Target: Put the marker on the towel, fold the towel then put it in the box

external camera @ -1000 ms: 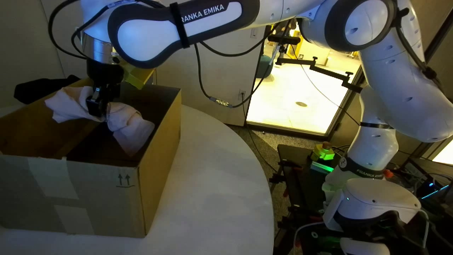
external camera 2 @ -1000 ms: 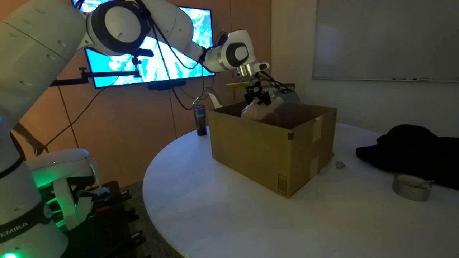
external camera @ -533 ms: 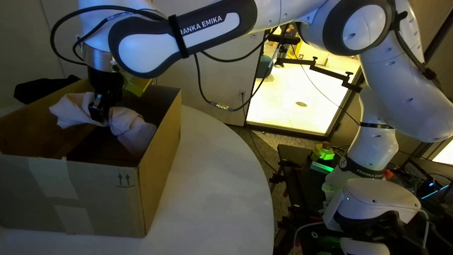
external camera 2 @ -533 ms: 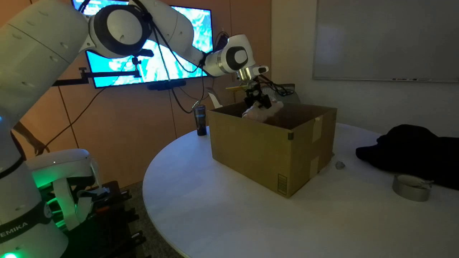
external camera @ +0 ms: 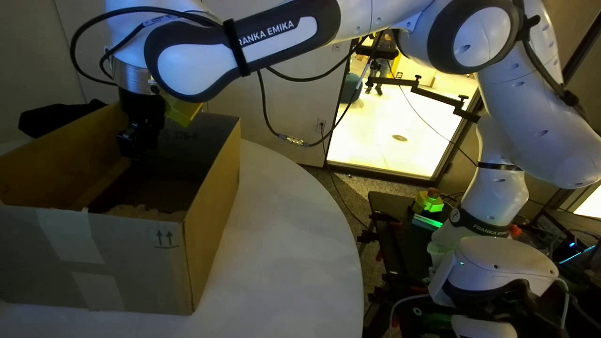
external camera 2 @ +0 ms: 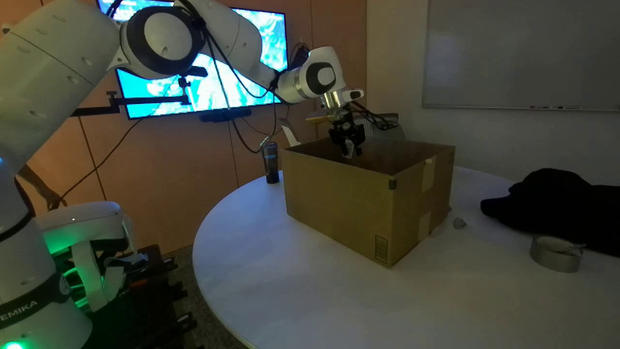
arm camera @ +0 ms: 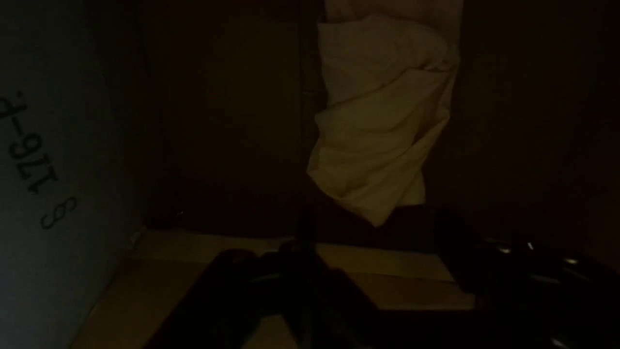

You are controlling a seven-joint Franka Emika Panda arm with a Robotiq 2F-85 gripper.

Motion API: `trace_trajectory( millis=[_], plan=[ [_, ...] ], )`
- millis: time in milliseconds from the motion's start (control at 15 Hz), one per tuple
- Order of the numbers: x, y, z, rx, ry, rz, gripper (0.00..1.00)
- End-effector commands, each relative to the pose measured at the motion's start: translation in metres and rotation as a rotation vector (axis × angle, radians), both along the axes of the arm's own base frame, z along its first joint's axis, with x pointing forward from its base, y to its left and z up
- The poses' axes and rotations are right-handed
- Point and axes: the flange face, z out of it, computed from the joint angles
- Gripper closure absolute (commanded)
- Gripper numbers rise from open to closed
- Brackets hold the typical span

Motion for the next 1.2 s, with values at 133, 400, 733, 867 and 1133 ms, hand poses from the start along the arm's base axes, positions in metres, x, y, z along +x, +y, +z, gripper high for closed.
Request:
trace_trajectory(
  millis=[133,400,733,867,1133],
  plan=[
    [-0.007,-0.006,0.036,-0.016,0.008,-0.003,0.00],
    [-0.025,-0.013,0.069,-0.022,0.046,0.002,0.00],
    [-0.062,-0.024,0.107,-0.033,0.097,-0.003,0.00],
    [-0.084,-0.030,0.118,-0.021,0.128,-0.003,0.00],
    [-0.134,-0.046,0.130,0.018,0.185,-0.007,0.00]
  ],
)
